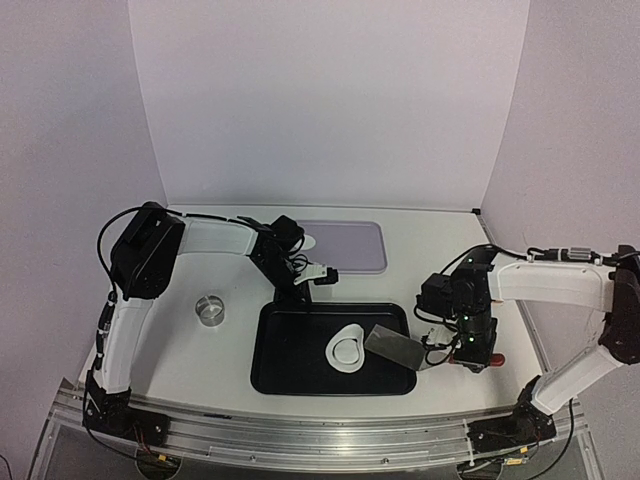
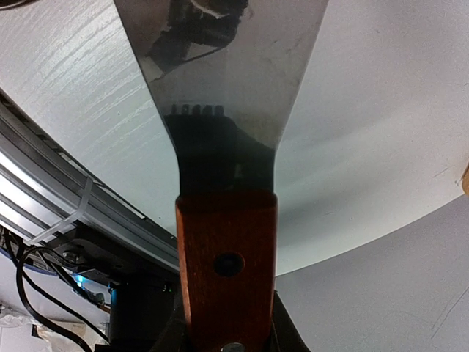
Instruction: Roll out the dumpling wrappers from the dough
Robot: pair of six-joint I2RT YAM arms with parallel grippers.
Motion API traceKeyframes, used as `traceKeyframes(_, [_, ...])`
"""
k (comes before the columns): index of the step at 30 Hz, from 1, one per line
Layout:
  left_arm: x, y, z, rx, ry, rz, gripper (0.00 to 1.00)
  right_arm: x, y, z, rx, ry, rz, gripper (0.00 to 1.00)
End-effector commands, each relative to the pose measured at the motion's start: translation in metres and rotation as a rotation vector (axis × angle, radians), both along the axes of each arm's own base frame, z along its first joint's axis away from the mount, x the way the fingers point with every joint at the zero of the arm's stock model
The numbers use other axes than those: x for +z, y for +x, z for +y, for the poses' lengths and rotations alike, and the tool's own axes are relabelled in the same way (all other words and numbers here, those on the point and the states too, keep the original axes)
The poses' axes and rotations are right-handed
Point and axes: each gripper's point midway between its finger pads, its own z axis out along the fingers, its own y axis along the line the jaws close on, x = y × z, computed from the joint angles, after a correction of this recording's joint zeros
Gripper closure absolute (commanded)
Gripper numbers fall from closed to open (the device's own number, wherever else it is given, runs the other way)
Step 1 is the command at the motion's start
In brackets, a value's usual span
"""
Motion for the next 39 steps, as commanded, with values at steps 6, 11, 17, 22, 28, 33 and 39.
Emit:
traceKeyframes(6, [0.007,0.001,-0.002,-0.041,0.033,-0.086,1.00,0.003,0.011,-0.003,0.019,-0.060,-0.028,1.00])
traceKeyframes(11, [0.007,0.001,-0.001,-0.037,0.038,-0.090,1.00,0.005,0.018,-0.001,0.049,-0.083,-0.026,1.00])
traceKeyframes(17, [0.007,0.002,0.000,-0.036,0.041,-0.091,1.00,0.010,0.023,-0.004,0.084,-0.115,-0.025,1.00])
traceKeyframes(22, [0.006,0.002,0.000,-0.035,0.043,-0.092,1.00,0.014,0.023,-0.009,0.104,-0.145,-0.020,1.00])
traceKeyframes(28, [0.006,0.002,0.000,-0.035,0.043,-0.093,1.00,0.013,0.026,-0.005,0.120,-0.144,-0.009,1.00])
traceKeyframes(33, [0.007,0.003,0.000,-0.033,0.045,-0.096,1.00,0.012,0.029,-0.004,0.138,-0.149,-0.007,1.00])
traceKeyframes(39, [0.007,0.003,0.000,-0.034,0.045,-0.097,1.00,0.014,0.035,-0.003,0.149,-0.162,-0.024,1.00])
